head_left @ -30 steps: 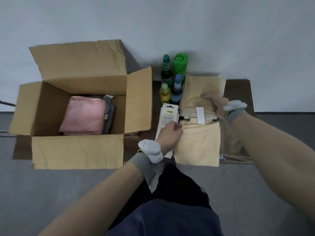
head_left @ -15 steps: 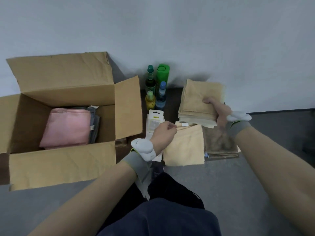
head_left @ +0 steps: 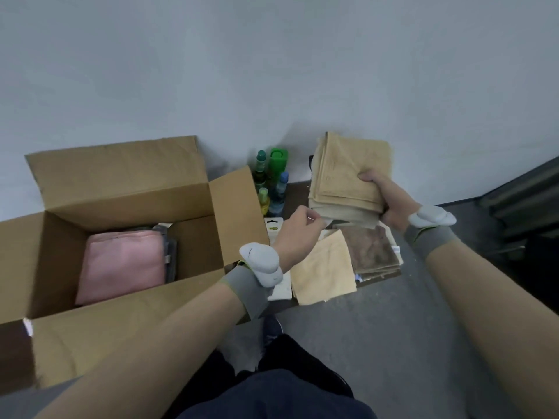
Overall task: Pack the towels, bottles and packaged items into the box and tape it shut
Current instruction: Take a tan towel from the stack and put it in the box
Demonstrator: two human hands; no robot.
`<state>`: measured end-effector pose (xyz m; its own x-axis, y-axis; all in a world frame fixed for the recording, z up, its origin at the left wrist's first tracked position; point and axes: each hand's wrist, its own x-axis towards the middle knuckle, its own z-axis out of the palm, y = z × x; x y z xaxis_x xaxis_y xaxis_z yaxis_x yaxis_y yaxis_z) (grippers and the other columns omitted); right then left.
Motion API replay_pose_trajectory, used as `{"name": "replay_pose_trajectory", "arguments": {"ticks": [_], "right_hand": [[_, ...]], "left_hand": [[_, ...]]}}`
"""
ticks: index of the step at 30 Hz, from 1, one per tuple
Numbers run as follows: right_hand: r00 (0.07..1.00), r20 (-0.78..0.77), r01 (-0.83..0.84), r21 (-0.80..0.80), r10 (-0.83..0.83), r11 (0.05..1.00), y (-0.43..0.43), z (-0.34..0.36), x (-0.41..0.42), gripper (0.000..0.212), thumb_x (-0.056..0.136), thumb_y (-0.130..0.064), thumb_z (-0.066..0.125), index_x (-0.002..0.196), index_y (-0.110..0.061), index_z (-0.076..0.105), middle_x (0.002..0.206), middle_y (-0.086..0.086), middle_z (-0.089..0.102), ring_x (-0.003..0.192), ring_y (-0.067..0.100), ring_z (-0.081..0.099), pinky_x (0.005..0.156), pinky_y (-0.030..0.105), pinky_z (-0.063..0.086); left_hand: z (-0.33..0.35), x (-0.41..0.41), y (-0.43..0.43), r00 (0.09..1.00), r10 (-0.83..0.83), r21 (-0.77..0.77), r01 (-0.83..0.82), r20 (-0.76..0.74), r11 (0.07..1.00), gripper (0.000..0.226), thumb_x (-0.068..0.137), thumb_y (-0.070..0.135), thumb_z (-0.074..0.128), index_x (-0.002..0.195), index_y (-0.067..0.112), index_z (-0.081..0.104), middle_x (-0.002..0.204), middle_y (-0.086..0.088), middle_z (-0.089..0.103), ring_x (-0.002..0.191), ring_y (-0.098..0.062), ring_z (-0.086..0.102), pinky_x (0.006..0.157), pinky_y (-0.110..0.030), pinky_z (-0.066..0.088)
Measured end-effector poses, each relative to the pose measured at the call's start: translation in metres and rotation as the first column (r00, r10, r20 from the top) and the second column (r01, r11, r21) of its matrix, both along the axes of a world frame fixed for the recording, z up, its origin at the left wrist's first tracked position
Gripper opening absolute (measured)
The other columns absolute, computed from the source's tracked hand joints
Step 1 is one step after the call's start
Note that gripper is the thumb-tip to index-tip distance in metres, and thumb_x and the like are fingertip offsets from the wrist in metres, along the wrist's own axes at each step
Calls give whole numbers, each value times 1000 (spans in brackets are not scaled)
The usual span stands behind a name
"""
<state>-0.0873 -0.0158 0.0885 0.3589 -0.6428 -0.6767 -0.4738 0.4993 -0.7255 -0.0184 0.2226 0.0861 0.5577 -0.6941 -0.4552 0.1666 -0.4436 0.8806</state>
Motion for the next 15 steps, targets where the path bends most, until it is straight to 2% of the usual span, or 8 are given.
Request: {"name": "replay_pose_trajectory", "arguments": {"ticks": [3,5,8,10,13,15], "right_hand": [[992,121,-43,27,39,999,38,19,4,90,44,-45,97,126,-20,68,114,6,79,95,26,79,78,44,63],[976,210,-62,32,54,998,58,27,8,82,54,-44,91,129,-18,67,115,7,79,100,26,78,81,45,63],[948,315,-58,73,32,996,92,33,20,80,53,-40,91,127,-17,69,117,10,78,102,31,77,78,51,62],[913,402,-124,116,67,986,107,36,28,74,51,-38,92,120,-15,75,117,13,78,100,33,77,75,53,62],[849,499,-267,117,176,956,144,43,52,70,58,-38,88,121,-12,74,112,13,78,98,31,77,78,48,62],[795,546,-381,109,266,918,169,47,71,69,51,-42,92,113,-14,80,106,11,78,95,29,77,79,44,62]], "left_hand": [[16,1,27,988,-13,-101,29,155,995,25,96,42,56,108,21,48,100,2,59,89,-13,58,77,-32,50],[26,2,41,977,120,-222,-79,174,972,33,94,51,53,98,20,42,85,3,52,73,-14,48,69,-34,43],[41,12,71,918,381,-386,-315,106,867,47,91,61,46,91,14,40,80,2,42,67,-11,38,65,-30,39],[51,23,83,870,491,-408,-434,41,803,44,88,62,46,89,18,41,86,1,46,74,-9,44,71,-24,42],[55,51,117,818,573,-374,-517,51,770,34,89,61,47,95,28,45,110,-3,52,105,-21,53,98,-43,48],[58,72,142,832,552,-332,-536,-53,776,45,85,68,45,108,29,49,123,-3,53,118,-22,52,108,-46,43]]}}
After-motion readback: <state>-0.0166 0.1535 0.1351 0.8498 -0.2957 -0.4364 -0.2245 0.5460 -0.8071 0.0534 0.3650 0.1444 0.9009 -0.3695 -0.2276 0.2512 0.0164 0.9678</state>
